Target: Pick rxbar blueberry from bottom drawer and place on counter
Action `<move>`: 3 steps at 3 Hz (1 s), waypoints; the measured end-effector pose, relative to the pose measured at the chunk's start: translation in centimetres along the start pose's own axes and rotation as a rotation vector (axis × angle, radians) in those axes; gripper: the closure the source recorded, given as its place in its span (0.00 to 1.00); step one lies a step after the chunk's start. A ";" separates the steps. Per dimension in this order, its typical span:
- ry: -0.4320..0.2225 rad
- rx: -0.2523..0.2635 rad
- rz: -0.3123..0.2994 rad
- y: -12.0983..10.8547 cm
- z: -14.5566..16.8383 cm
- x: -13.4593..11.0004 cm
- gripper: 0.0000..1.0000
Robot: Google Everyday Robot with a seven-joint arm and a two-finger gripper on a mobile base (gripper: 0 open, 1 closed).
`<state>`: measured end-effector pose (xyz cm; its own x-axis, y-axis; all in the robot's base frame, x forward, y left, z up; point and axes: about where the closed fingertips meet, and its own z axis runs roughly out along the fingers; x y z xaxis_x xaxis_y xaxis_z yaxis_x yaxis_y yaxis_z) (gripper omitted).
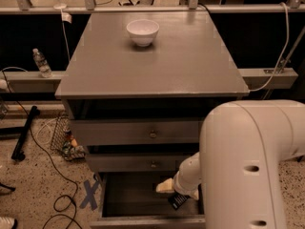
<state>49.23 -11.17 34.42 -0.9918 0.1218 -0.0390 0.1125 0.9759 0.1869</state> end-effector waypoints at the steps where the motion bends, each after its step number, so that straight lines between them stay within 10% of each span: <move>1: 0.000 -0.041 0.075 1.2 3.7 -0.4 0.00; 3: 0.019 -0.081 0.225 0.3 11.7 -0.8 0.00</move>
Offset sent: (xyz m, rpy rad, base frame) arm 0.0192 0.0294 -0.1117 0.1142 0.0421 -0.2497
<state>50.81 -8.87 23.00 -0.9435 0.3300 0.0310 0.3259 0.9069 0.2671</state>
